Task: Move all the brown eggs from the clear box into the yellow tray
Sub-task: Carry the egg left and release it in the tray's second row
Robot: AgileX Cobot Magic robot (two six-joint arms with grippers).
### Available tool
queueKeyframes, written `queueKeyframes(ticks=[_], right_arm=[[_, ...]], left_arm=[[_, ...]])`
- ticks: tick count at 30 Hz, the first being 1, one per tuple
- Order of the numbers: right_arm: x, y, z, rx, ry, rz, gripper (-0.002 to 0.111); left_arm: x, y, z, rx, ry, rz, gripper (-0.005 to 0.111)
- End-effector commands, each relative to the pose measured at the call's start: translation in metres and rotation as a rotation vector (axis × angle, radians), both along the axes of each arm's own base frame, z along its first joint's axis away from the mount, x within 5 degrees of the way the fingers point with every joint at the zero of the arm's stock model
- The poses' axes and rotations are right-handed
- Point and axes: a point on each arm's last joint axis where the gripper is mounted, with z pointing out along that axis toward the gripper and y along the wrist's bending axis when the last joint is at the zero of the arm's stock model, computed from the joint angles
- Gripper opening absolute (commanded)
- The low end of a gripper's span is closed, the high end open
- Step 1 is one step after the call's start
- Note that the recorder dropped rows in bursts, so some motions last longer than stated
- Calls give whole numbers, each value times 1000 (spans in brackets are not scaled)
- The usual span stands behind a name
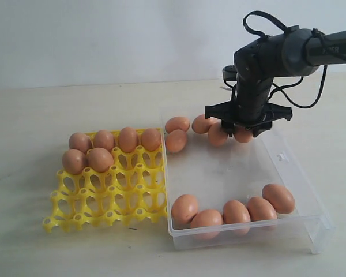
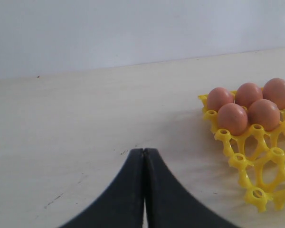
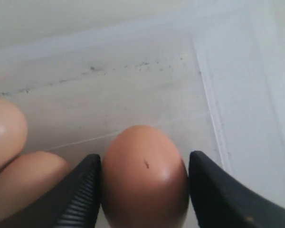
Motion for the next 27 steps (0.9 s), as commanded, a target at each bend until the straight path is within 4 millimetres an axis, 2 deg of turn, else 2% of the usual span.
queueKeyframes(ticks=[1,3,5,6,10,11,12,13,14,15,18,20,24,27], right_arm=[[1,-2,-1,-8,0,-2,43],[2,-3,0,-20,-4,14,26],[2,-3,4,-41,-8,55,4],[2,-3,8,-45,-14,72,0],[3,2,38,-6,-109,130,0],[1,9,48,25,-140,164,0],[-1,17,57,63,-179,214,0],[-10,37,70,146,-278,315,0],[-16,48,75,200,-335,355,0],[-31,69,79,264,-441,442,0],[-66,105,73,321,-592,558,0],[-93,129,60,342,-659,636,0],[-120,154,45,421,-763,769,0],[-134,168,36,658,-784,849,0]], left_arm=[[0,0,2,-9,-5,-5,0],[0,0,2,-9,-5,-5,0],[0,0,2,-9,-5,-5,0],[0,0,2,-9,-5,-5,0],[0,0,2,-9,-5,-5,0],[0,0,2,-9,-5,-5,0],[0,0,2,-9,-5,-5,0],[0,0,2,-9,-5,-5,0],[0,0,2,-9,-5,-5,0],[0,0,2,-9,-5,-5,0],[0,0,2,-9,-5,-5,0],[0,0,2,-9,-5,-5,0],[0,0,2,-9,-5,-5,0],[0,0,2,-9,-5,-5,0]])
